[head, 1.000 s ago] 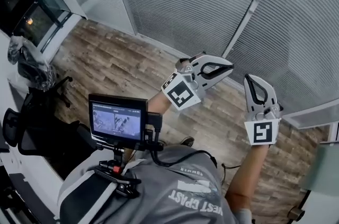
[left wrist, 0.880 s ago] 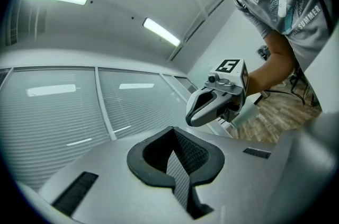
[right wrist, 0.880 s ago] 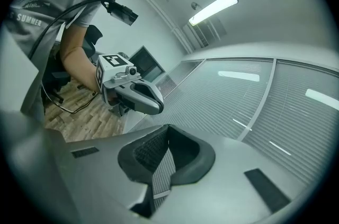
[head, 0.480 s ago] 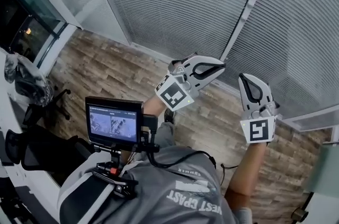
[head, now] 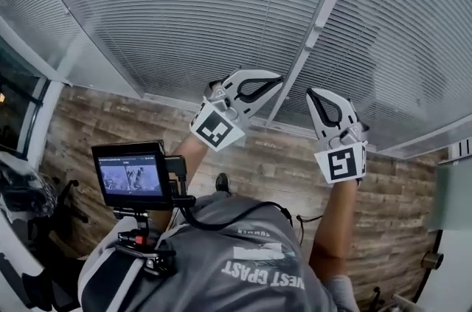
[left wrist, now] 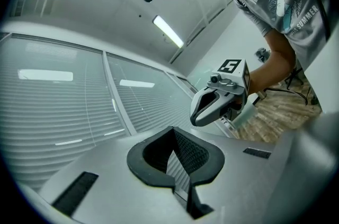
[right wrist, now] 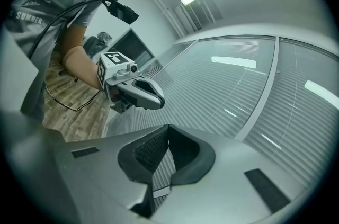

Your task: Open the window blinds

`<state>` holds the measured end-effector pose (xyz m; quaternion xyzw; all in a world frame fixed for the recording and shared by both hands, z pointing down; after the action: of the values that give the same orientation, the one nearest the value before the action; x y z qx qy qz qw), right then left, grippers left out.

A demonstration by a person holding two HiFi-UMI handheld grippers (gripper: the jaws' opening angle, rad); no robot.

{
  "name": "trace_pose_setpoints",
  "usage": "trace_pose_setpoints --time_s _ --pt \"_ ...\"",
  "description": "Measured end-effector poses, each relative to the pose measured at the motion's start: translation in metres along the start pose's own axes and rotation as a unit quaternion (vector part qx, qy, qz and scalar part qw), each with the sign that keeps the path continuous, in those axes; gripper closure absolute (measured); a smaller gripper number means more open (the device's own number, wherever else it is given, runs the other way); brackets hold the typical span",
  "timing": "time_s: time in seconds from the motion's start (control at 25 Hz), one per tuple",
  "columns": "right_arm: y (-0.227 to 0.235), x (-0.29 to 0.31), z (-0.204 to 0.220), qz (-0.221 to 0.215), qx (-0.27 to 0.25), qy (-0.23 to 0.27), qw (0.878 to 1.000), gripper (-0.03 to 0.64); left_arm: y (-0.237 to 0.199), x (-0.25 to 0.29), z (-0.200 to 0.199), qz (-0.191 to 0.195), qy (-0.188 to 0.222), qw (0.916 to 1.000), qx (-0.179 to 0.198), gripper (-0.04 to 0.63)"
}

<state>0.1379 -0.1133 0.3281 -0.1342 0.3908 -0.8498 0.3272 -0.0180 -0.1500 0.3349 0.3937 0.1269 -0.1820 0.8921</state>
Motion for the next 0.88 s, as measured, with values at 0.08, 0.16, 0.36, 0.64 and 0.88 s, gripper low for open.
trace_pose_setpoints --time_s 0.08,0.16,0.36,0.64,0.88 --pt "0.003 0.026 0.014 0.005 -0.001 -0.012 1.0 0.615 -0.021 -0.005 0.024 0.007 0.006 1.0 -0.001 0.595" --pt "0.004 0.046 0.029 0.015 0.003 -0.027 1.0 0.615 -0.036 -0.009 0.047 0.015 0.017 0.9997 -0.005 0.595" --pt "0.023 0.094 0.07 0.013 0.012 -0.065 0.998 0.615 -0.068 -0.011 0.097 0.012 0.016 0.9991 -0.038 0.595" --pt "0.088 0.156 0.184 0.117 -0.003 -0.195 0.974 0.614 -0.117 0.0 0.171 0.012 -0.012 0.9987 -0.048 0.595" --pt "0.104 0.154 0.232 0.175 -0.057 -0.289 0.939 0.608 -0.116 0.003 0.171 0.008 -0.019 0.999 -0.039 0.595"
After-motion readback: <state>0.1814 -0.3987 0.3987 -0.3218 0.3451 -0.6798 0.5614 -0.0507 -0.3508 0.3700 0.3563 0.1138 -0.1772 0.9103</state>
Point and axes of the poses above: the fingertips, and each gripper's own axes: x forward along the fingers, y to its right, z out of its underside, the point moved 7 cm from there along -x, backward along the fingers, and after that the axes turned 13 degrees about y, right-handed, at the moved point
